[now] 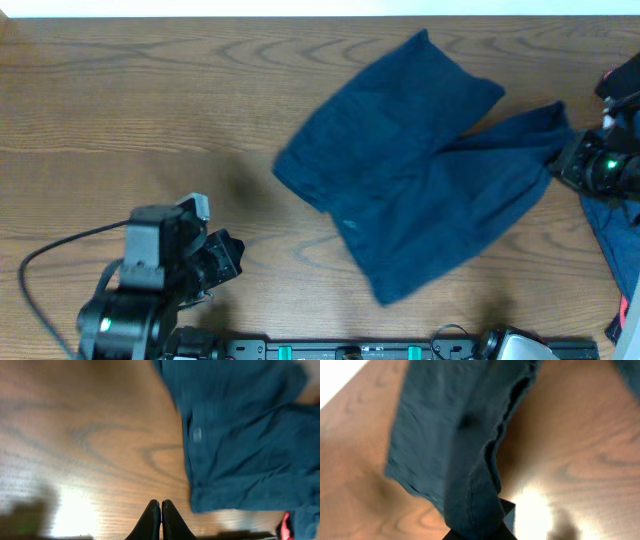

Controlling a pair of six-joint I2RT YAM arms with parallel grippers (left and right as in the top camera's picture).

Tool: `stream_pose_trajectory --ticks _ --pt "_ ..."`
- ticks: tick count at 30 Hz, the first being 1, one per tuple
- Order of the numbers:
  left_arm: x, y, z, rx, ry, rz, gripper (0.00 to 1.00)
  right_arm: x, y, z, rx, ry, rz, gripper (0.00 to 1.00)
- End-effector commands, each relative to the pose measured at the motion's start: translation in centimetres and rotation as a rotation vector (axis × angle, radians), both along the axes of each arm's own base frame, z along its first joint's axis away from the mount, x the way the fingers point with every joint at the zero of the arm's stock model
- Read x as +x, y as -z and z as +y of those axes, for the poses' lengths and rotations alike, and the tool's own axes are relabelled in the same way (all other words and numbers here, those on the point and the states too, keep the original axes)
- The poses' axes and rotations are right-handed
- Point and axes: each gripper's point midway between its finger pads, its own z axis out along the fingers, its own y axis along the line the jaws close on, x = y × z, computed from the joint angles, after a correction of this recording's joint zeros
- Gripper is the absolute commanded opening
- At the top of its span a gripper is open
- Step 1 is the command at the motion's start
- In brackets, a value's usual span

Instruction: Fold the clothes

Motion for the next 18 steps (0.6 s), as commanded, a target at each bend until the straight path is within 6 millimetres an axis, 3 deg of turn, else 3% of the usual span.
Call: stream_pose_trajectory --ticks 1,6,10,14,18 --pt "0.6 -2.0 0.4 0.002 -0.029 -0.075 0.06 0.5 -0.8 -0.7 -0.007 0.051 -0.018 0.01" --pt "1.1 -0.9 0.0 -0.002 -0.015 -0.009 0.06 0.7 0.7 -0.5 0.013 0.041 0.045 0.01" --pt "1.6 0.6 -2.0 -0.034 0.067 0.078 0.06 0.8 1.2 -0.6 0.015 0.032 0.064 0.01" --pt "3.3 2.6 -5.7 -0.049 0.184 0.129 0.06 1.0 1.2 -0.6 0.014 0.032 0.062 0.01" --pt "6.0 5.2 -10.9 -0.053 0.319 0.123 0.06 0.9 1.2 -0.6 0.015 0.032 0.063 0.01"
